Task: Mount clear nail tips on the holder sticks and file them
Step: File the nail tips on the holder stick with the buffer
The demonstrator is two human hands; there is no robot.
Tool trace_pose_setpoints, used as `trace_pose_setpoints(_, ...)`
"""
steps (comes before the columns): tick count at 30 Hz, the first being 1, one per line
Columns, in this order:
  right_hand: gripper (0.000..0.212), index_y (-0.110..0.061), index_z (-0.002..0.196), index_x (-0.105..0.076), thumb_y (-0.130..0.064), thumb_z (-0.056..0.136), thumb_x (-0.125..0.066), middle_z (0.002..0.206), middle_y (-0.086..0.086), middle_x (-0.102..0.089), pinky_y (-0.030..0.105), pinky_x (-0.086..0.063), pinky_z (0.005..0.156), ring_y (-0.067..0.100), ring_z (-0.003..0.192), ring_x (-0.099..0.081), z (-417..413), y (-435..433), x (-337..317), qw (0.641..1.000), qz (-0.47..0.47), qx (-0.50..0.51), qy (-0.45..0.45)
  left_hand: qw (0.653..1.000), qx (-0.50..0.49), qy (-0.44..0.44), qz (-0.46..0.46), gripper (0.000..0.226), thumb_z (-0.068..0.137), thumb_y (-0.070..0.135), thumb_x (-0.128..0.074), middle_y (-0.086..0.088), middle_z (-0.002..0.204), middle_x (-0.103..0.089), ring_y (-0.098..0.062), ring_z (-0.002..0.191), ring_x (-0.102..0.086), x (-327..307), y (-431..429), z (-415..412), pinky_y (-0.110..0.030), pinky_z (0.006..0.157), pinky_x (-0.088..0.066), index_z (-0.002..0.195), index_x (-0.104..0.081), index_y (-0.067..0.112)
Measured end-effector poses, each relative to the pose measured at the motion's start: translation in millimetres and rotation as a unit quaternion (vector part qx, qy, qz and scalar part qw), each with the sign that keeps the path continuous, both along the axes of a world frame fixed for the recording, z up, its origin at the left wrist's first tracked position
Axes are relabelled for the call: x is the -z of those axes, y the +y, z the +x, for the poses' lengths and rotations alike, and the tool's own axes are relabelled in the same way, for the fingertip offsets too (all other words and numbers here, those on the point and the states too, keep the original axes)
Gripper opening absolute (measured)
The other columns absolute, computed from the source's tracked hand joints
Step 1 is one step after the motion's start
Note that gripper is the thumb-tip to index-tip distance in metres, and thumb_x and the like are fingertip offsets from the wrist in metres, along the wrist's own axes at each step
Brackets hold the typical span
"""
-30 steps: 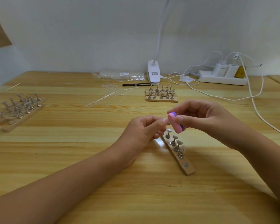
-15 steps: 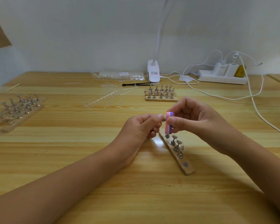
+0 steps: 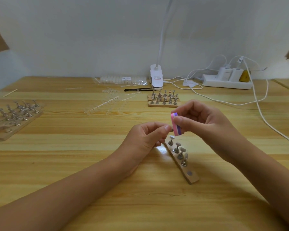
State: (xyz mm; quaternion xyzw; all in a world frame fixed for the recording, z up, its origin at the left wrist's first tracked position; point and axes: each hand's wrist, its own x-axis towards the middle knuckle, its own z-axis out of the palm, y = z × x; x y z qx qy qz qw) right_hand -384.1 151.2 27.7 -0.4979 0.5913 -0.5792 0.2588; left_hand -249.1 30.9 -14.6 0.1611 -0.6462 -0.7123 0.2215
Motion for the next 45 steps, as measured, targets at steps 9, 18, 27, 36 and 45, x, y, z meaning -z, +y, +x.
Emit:
trace_pose_setpoints(9,0.03,-0.007,0.1,-0.067,-0.027,0.077,-0.07,0.083,0.0,-0.072,0.019,-0.055,0.07,0.012,0.075,-0.068,-2.7,1.6,-2.2,1.0,0.021,-0.006,0.009,1.0,0.018,0.0,-0.022,0.031,0.074,0.044,-0.072,0.015,0.065,-0.06,-0.001,0.062,-0.052,-1.1,1.3,1.6,-0.014,0.065,-0.045,0.09,-0.075,0.018)
trace_pose_setpoints(18,0.029,-0.007,0.099,-0.069,-0.025,0.077,-0.07,0.084,0.005,-0.073,0.02,-0.054,0.071,0.013,0.074,-0.068,-2.3,2.3,-2.8,0.999,0.038,-0.019,0.006,1.0,0.005,0.003,0.007,0.029,0.071,0.044,-0.071,0.012,0.068,-0.061,-0.002,0.064,-0.053,-0.8,1.1,0.9,-0.016,0.068,-0.045,0.086,-0.077,0.021)
trace_pose_setpoints(27,0.03,-0.008,0.102,-0.069,-0.026,0.078,-0.072,0.087,0.006,-0.073,0.025,-0.056,0.075,0.016,0.078,-0.069,2.1,0.9,1.9,0.999,0.041,-0.019,0.017,0.995,-0.03,0.017,0.097,0.034,0.065,0.04,-0.072,0.007,0.062,-0.056,-0.005,0.059,-0.049,-3.3,-2.9,-3.1,-0.014,0.06,-0.046,0.08,-0.067,0.01)
trace_pose_setpoints(36,0.038,-0.019,0.1,-0.072,-0.041,0.069,-0.07,0.092,0.005,-0.074,0.016,-0.052,0.077,0.005,0.082,-0.068,-0.4,0.6,-1.4,0.998,0.024,0.041,0.038,0.99,-0.021,0.03,0.133,0.029,0.067,0.036,-0.071,0.008,0.065,-0.059,-0.003,0.058,-0.051,-5.3,-2.3,-3.8,-0.012,0.059,-0.047,0.082,-0.073,0.011)
trace_pose_setpoints(45,0.029,-0.019,0.109,-0.072,-0.027,0.081,-0.068,0.095,0.011,-0.069,0.019,-0.053,0.077,0.019,0.085,-0.066,0.9,0.9,3.5,0.998,0.006,-0.003,0.055,0.994,-0.011,0.02,0.107,0.033,0.066,0.037,-0.072,0.008,0.065,-0.057,-0.003,0.059,-0.051,-5.9,-1.2,-1.3,-0.013,0.062,-0.047,0.085,-0.071,0.01)
